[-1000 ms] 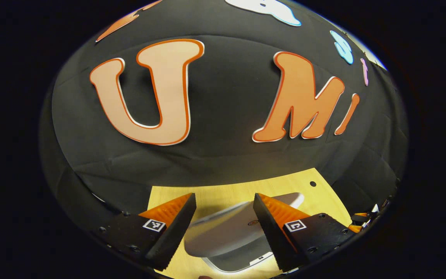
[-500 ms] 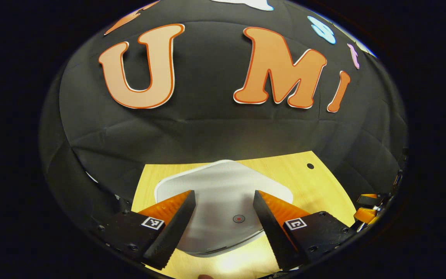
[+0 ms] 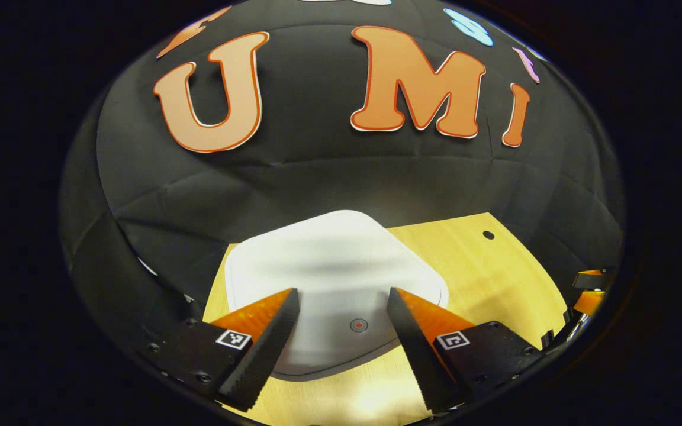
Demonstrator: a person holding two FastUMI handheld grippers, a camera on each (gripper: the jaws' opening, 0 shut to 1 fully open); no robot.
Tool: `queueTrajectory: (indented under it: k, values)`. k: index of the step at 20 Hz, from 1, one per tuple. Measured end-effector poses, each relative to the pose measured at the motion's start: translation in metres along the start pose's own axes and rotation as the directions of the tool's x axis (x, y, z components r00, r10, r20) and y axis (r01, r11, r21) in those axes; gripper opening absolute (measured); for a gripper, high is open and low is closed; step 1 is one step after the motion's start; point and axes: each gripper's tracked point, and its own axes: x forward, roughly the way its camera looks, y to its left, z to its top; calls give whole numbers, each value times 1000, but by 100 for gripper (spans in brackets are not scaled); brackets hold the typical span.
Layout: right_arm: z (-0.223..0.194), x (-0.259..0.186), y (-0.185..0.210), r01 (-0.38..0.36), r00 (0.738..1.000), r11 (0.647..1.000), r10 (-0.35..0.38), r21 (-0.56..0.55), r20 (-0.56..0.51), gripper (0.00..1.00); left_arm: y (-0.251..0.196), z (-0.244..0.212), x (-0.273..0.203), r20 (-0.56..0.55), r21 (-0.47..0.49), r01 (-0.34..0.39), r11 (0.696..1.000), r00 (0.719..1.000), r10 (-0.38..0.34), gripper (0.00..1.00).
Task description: Press the lid of the desktop garbage bin to open it, pick up the crumpled paper on the desktop and throw it into the bin, then pick up the pop can on the desktop and drop it into the bin, and finally close the garbage bin lid.
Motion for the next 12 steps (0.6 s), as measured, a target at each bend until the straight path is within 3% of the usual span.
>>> queueTrajectory:
  k: [4,12]
  values:
    - [-6,-1,-4,6,1000,1000,-6,-11,-8,96,-4,-2,0,53,-17,13,1000,999,-12,98]
    - [-2,0,-2,-4,1000,1000,4,-24,0,96,-3,4,-3,22,-19,12,1000,1000,-12,97]
